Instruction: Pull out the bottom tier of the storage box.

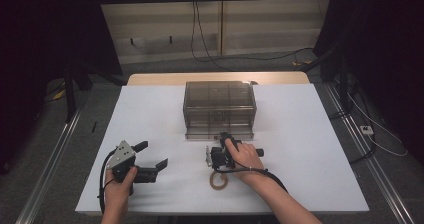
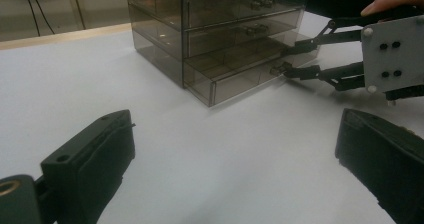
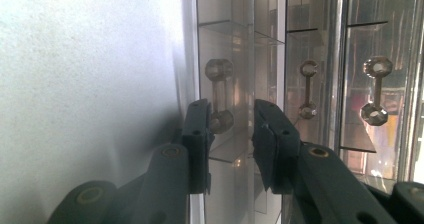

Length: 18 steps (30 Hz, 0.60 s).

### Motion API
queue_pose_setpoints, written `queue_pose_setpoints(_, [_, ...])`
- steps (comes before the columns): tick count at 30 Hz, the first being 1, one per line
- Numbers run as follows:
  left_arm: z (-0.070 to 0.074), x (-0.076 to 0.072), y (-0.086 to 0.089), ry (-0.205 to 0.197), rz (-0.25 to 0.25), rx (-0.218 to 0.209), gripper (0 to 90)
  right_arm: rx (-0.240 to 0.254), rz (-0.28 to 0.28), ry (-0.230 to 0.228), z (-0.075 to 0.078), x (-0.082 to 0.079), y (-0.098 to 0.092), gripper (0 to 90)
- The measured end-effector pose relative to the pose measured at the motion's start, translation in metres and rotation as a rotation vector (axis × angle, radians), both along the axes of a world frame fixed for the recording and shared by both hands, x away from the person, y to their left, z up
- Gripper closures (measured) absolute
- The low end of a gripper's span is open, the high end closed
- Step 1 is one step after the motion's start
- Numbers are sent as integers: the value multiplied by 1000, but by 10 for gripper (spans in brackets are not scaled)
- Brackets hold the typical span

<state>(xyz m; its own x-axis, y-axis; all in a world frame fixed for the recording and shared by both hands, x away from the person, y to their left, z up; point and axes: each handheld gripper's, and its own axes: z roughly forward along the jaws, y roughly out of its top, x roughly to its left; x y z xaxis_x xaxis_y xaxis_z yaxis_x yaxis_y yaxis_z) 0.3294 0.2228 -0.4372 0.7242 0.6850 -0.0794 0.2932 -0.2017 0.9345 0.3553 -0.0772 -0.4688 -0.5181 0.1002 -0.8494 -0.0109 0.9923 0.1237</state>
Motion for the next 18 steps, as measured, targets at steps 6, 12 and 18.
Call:
queue_pose_setpoints(6, [0, 0, 0, 1, 1, -1, 27, 11, 13, 36, 4, 3, -2, 687])
queue_pose_setpoints(12, [0, 0, 0, 3, 3, -5, 27, 14, 10, 71, 10, 5, -3, 683])
queue_pose_setpoints(18, [0, 0, 0, 4, 5, -9, 27, 41, 9, 119, 14, 7, -4, 684])
